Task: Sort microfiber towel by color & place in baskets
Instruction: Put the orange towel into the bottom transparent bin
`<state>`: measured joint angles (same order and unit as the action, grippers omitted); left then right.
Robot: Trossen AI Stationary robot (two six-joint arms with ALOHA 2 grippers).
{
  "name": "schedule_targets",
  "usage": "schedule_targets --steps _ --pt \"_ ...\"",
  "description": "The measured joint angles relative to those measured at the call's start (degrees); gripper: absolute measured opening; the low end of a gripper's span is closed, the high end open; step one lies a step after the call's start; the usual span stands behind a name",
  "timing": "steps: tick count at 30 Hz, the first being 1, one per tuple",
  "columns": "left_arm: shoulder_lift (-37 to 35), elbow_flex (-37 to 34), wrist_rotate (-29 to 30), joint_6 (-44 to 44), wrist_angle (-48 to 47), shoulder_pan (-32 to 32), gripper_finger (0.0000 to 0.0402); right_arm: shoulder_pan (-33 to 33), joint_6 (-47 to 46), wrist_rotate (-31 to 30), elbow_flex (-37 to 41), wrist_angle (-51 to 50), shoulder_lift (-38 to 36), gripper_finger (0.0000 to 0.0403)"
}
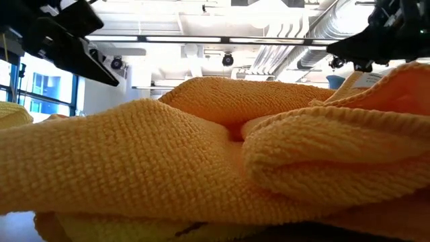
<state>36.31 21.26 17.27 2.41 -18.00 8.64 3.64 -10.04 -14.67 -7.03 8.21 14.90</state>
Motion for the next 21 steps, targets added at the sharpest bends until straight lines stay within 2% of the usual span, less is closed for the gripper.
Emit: schedule_targets --steps 6,11,15,21 --pt "-5.68 -2.93 -2.16 1.32 -0.50 0.00 0.0129 0.47 1.63 -1.91 -11.20 -0.86 18.11 0.0000" --pt "-8.13 -2.94 -2.20 -2.38 -1.07 0.00 0.0129 2.26 4.00 -3.36 -25.46 -5.75 34.41 0.0000" --pt "-9.67 -2.94 -2.19 -4.57 -0.38 0.00 0.0129 4.82 0.64 -6.59 -38.78 -17.86 46.32 0.0000" --pt "-10.55 -2.94 -2.17 -5.64 -0.02 0.00 0.0129 10.02 -13.31 -9.34 -58.79 -38.44 62.58 0.0000"
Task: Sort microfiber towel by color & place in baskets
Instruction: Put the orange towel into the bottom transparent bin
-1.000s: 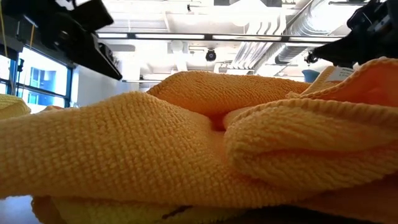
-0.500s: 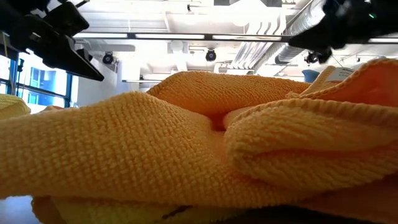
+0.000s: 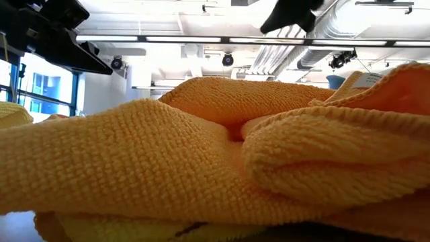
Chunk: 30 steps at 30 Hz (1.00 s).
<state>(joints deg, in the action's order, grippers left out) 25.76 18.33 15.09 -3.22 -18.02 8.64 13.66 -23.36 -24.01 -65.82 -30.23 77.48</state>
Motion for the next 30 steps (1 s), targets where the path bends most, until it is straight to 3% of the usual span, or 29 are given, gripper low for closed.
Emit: schedule_targets --steps 9,19,22,30 --pt "0.04 0.00 0.00 0.02 0.05 0.00 0.0129 9.82 -20.35 0.86 -23.74 -22.14 20.93 0.0000" --pt "0.09 0.00 -1.44 0.61 1.48 0.00 0.0129 15.08 -40.29 12.50 -37.31 -32.07 35.78 0.0004" --pt "0.11 0.00 -2.58 0.67 1.62 0.00 0.0129 15.73 -43.02 15.61 -38.10 -31.96 38.21 0.0026" --pt "0.10 0.00 -2.80 1.61 1.22 0.00 0.0129 17.44 -45.11 18.44 -37.51 -31.24 41.86 0.0136"
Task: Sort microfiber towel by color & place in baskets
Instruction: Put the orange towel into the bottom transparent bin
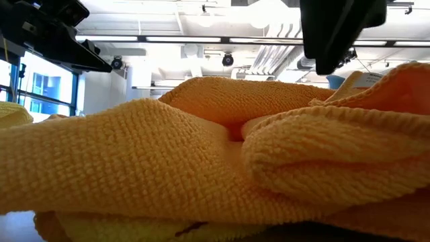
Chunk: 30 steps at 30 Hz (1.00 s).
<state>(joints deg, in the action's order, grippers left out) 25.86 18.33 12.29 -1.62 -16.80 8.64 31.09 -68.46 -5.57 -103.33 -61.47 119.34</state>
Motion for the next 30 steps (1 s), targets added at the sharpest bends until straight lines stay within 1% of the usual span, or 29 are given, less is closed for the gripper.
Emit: schedule_targets --steps 3,5,14,16,18,20,22,25,26,27,30 --pt "-0.01 0.00 0.00 0.38 0.00 0.00 0.0129 0.30 3.04 -0.18 0.01 1.03 1.15 0.0159" --pt "-0.01 0.00 0.00 0.53 -0.04 0.00 0.0129 0.26 5.79 -0.20 0.02 1.83 2.08 0.0167" --pt "-0.01 0.00 0.06 0.49 0.13 0.00 0.0129 -0.33 15.79 -0.32 0.11 2.68 7.04 0.0170" --pt "0.00 0.00 1.18 0.45 0.64 0.01 0.0129 -0.33 17.12 -0.33 0.11 2.70 7.88 0.0167" --pt "-0.01 0.00 3.33 0.47 0.91 0.02 0.0129 -0.33 17.93 -0.32 0.11 2.80 8.20 0.0155" --pt "-0.01 0.00 5.13 0.43 1.05 0.01 0.0129 -0.33 17.96 -0.30 0.11 2.88 8.19 0.0131" --pt "-0.01 0.00 6.58 0.29 1.70 0.02 0.0129 -0.33 17.95 -0.29 -0.05 2.76 8.18 0.0094" --pt "0.01 0.00 9.81 -0.42 3.17 0.02 0.0129 -0.33 17.10 -0.23 -1.75 2.01 8.04 0.0025" --pt "-0.01 0.00 10.80 -0.49 3.90 0.02 0.0129 -0.33 17.06 -0.23 -2.82 1.07 8.00 0.0013" --pt "-0.01 0.00 11.32 -0.53 4.21 0.02 0.0129 -0.33 17.04 -0.33 -4.03 -0.13 7.98 0.0010" --pt "0.01 0.00 11.54 -1.08 4.95 0.00 0.0129 -0.33 14.79 -2.39 -8.57 -4.83 7.95 0.0021"
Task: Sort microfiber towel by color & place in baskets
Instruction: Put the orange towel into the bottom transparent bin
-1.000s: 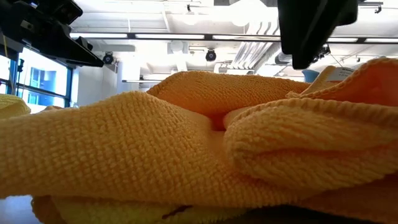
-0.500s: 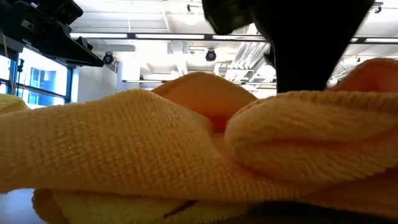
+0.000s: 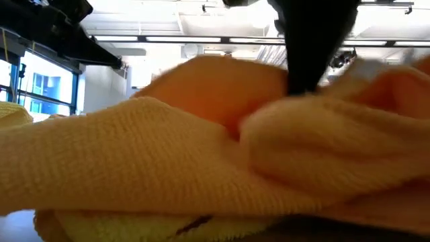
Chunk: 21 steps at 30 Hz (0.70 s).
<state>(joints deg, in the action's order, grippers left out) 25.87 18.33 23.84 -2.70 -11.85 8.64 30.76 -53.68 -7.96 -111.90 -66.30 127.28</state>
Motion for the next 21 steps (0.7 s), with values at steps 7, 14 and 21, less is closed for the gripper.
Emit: schedule_targets --steps 7,14,21 --pt "-0.02 0.00 -0.04 0.94 -0.21 0.00 0.0129 0.85 -5.27 -7.78 -16.00 -16.03 -0.09 0.0007" --pt "0.17 0.00 -1.01 0.98 -0.47 0.02 0.0129 2.84 -16.57 -13.18 -19.08 -24.21 -5.53 0.0002" --pt "0.64 0.00 -1.01 1.16 -0.96 0.00 0.0129 5.02 -28.86 -15.31 -13.59 -23.72 -12.42 0.0001"
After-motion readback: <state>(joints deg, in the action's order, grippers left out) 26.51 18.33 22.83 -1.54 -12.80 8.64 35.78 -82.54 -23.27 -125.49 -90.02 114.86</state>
